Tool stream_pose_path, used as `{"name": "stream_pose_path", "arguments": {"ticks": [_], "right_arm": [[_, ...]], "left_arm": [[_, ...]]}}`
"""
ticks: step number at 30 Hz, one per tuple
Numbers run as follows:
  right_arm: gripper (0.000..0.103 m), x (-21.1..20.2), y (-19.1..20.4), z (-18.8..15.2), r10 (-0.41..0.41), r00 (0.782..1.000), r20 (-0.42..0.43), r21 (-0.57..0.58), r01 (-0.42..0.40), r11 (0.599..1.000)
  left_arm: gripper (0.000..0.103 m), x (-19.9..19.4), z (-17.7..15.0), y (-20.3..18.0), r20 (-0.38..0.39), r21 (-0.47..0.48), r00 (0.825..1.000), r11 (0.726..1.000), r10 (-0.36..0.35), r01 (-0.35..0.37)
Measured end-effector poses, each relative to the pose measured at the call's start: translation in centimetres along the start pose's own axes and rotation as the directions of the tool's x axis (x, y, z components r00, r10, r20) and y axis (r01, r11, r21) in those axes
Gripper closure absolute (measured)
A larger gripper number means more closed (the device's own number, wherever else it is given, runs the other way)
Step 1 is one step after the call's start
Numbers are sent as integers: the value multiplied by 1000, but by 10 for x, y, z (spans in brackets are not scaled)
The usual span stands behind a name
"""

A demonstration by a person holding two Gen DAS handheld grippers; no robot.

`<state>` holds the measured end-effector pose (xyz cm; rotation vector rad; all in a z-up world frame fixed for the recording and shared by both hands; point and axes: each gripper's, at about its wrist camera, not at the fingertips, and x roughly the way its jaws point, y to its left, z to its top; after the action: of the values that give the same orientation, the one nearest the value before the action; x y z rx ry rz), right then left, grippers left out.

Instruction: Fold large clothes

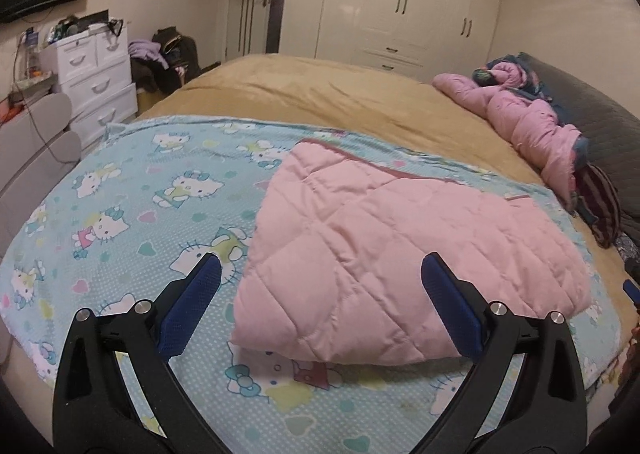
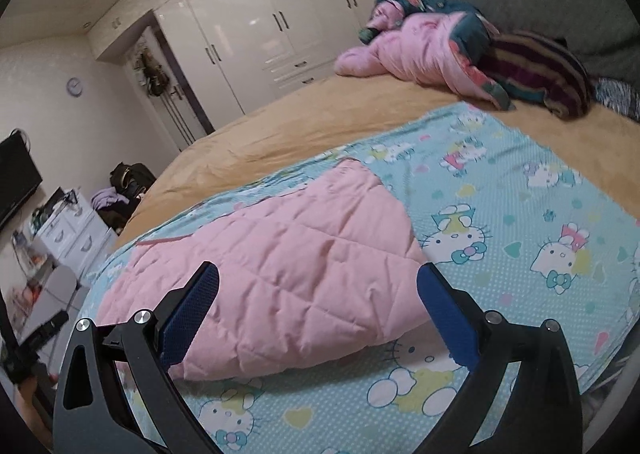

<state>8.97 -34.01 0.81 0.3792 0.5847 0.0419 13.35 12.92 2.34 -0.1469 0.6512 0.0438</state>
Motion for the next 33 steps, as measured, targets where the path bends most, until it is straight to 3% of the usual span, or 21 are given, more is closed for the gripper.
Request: {"name": "stream_pose_path", "arguments": {"ticks": [11,17,24,33], "right_arm": [[4,-24,42,-63,53,998,-30,-113,-56,992],[4,-28,45,-97,12,999,-48,-149,-20,989],[4,-28,36,-115,-9,997,-76,-153,-2,988],[4,-39,49,-113,4,999,-54,-213,-15,977]], "left_arm": [[9,-34,-54,-22,33,57,997,996,-64,62],[9,-41,-87,-26,1,51,995,994,-96,96],[9,-44,-102,-32,-11,86,996,993,-85,85],[9,-52,-100,-34,18,77,996,994,-85,84]]}}
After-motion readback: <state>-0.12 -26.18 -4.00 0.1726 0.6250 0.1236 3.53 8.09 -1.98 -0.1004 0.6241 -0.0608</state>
